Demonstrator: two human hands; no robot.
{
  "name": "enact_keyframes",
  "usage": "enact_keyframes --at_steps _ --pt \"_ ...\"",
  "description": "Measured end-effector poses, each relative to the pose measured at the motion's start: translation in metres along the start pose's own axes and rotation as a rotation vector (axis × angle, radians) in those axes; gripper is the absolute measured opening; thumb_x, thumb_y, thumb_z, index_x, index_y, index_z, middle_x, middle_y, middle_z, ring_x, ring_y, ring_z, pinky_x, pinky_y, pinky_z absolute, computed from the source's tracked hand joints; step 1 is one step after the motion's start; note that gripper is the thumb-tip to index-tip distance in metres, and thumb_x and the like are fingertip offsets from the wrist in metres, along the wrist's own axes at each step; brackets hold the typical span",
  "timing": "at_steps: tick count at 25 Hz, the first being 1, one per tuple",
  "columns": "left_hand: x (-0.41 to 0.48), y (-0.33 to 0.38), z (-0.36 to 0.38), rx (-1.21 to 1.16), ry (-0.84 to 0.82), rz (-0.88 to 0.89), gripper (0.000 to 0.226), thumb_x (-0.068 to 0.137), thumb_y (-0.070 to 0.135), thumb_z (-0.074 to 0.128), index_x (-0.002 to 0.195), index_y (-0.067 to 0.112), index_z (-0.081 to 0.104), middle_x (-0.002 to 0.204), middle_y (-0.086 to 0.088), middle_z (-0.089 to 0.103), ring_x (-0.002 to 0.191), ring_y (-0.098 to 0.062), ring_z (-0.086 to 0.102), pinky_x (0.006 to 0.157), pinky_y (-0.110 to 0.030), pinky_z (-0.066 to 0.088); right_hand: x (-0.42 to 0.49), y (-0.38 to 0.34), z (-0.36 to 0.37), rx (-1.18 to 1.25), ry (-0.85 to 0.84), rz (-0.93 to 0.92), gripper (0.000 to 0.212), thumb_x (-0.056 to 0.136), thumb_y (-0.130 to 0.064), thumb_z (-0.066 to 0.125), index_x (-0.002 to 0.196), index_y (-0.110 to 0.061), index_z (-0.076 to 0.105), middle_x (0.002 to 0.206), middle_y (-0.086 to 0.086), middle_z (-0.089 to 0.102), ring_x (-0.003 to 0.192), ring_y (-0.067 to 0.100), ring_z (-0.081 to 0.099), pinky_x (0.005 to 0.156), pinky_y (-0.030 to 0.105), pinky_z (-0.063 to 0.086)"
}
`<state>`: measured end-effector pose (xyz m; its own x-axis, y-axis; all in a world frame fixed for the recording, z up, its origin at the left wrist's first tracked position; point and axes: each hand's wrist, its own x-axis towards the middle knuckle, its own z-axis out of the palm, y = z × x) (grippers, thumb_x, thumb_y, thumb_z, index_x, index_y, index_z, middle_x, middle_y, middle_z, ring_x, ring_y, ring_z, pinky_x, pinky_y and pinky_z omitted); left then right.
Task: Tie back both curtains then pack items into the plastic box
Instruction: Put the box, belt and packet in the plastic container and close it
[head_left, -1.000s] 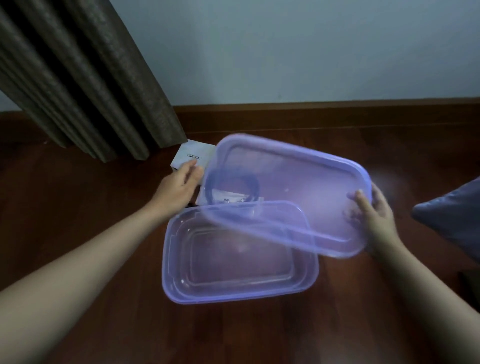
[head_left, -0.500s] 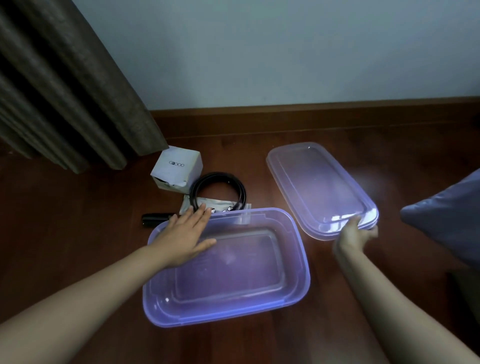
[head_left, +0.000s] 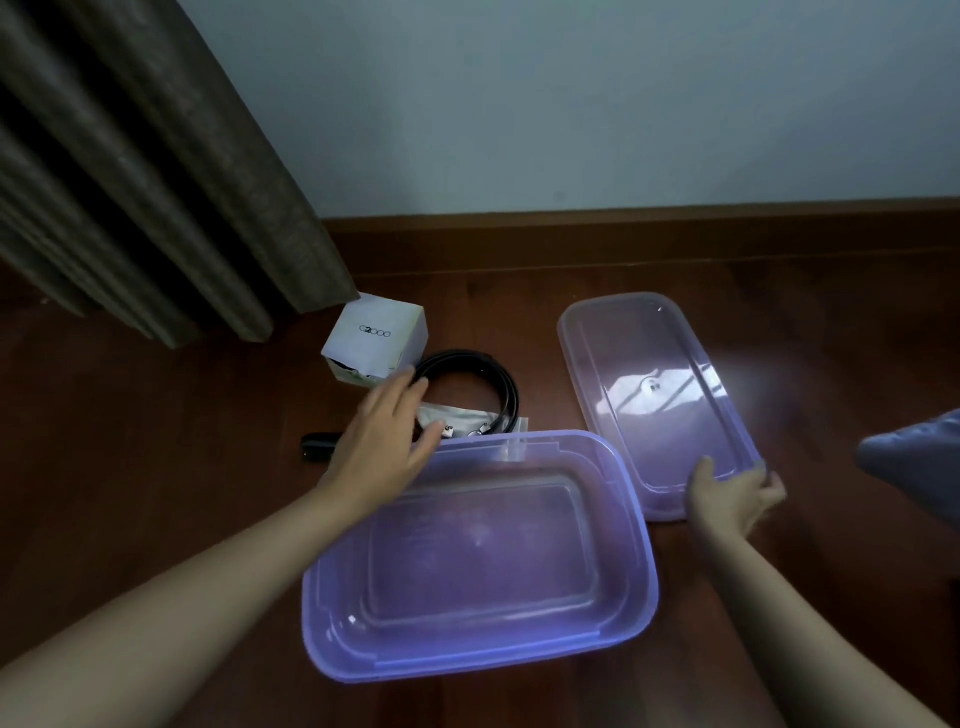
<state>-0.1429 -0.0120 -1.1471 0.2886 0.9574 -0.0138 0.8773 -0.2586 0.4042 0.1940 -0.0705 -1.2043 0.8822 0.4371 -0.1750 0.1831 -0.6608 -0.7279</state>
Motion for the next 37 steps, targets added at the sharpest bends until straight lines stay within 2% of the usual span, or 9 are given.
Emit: enact_keyframes --at_steps 4,6,8,12,16,23,30,34,37 --pt "0.035 -0.011 0.007 -0.014 0.119 -0.39 0.079 0.086 0.047 0.057 0.146 0.011 0.021 0.156 -0.018 0.006 0.143 -0.035 0.006 0.113 -0.048 0.022 -0.042 -0.01 -0.017 0.031 -0.402 -0.659 0.068 0.082 -0.05 0.048 0.135 -0.006 0.044 0.137 0.008 0.043 0.128 0.017 0.039 0.106 0.019 0.025" --pt "0.04 -0.021 0.01 -0.004 0.092 -0.495 0.081 0.081 0.055 0.058 0.145 0.02 0.022 0.156 -0.019 -0.001 0.142 -0.04 0.003 0.111 -0.052 0.022 -0.055 -0.008 -0.02 -0.106 -0.628 -0.824 0.066 0.083 -0.042 0.058 0.141 -0.023 0.036 0.141 -0.007 0.036 0.132 0.004 0.032 0.107 0.022 0.026" --pt "0.043 -0.03 0.014 0.06 0.035 -0.464 0.067 0.083 0.057 0.054 0.14 0.03 0.031 0.156 -0.018 -0.003 0.14 -0.043 0.005 0.11 -0.054 0.023 -0.056 0.0 -0.015 -0.257 -0.715 -0.909 0.071 0.084 -0.023 0.062 0.143 -0.033 0.024 0.149 -0.006 0.032 0.137 0.01 0.032 0.108 0.031 0.035" --pt "0.044 -0.04 0.018 0.191 0.036 -0.434 0.05 0.084 0.052 0.052 0.125 0.024 0.044 0.148 -0.022 0.014 0.123 -0.046 0.03 0.104 -0.057 0.028 -0.052 0.003 -0.002 -0.324 -0.667 -0.824 0.081 0.076 0.012 0.044 0.147 -0.022 0.026 0.145 0.007 0.042 0.118 0.036 0.053 0.088 0.048 0.049" --pt "0.049 -0.042 0.015 0.17 -0.006 -0.633 0.068 0.071 0.059 0.06 0.124 0.024 0.035 0.139 -0.021 0.021 0.124 -0.046 0.027 0.106 -0.064 0.018 -0.054 0.005 -0.004 -0.343 -0.649 -0.818 0.081 0.076 0.013 0.042 0.147 -0.022 0.027 0.144 0.007 0.043 0.114 0.037 0.056 0.085 0.046 0.049" --pt "0.044 -0.048 0.006 -0.03 0.12 -0.437 0.055 0.08 0.036 0.064 0.129 0.027 0.042 0.135 -0.024 0.025 0.118 -0.046 0.028 0.09 -0.047 0.039 -0.055 0.003 -0.004 -0.38 -0.647 -0.802 0.081 0.078 0.011 0.041 0.148 -0.026 0.023 0.141 0.008 0.045 0.108 0.037 0.058 0.082 0.045 0.05" --pt "0.003 -0.059 -0.027 -0.104 0.223 -0.426 0.061 0.064 0.048 0.053 0.123 0.032 0.055 0.131 -0.017 0.037 0.117 -0.04 0.035 0.091 -0.043 0.04 -0.055 0.0 -0.006 -0.34 -0.66 -0.798 0.081 0.076 0.014 0.041 0.147 -0.022 0.026 0.136 0.014 0.049 0.11 0.036 0.058 0.083 0.045 0.05" --pt "-0.048 -0.041 -0.044 -0.148 0.444 -0.164 0.06 0.066 0.051 0.059 0.119 0.022 0.061 0.122 -0.016 0.044 0.111 -0.031 0.043 0.093 -0.04 0.043 -0.057 -0.002 -0.006 -0.318 -0.654 -0.81 0.077 0.076 0.015 0.042 0.145 -0.017 0.031 0.126 0.016 0.054 0.109 0.032 0.059 0.087 0.042 0.049" --pt "-0.079 -0.005 -0.042 -0.289 0.372 0.122 0.057 0.068 0.05 0.067 0.117 0.021 0.062 0.12 -0.01 0.042 0.111 -0.023 0.046 0.096 -0.029 0.04 -0.057 -0.002 -0.006 -0.308 -0.669 -0.788 0.077 0.075 0.016 0.041 0.144 -0.017 0.033 0.122 0.014 0.056 0.107 0.032 0.061 0.086 0.045 0.051"
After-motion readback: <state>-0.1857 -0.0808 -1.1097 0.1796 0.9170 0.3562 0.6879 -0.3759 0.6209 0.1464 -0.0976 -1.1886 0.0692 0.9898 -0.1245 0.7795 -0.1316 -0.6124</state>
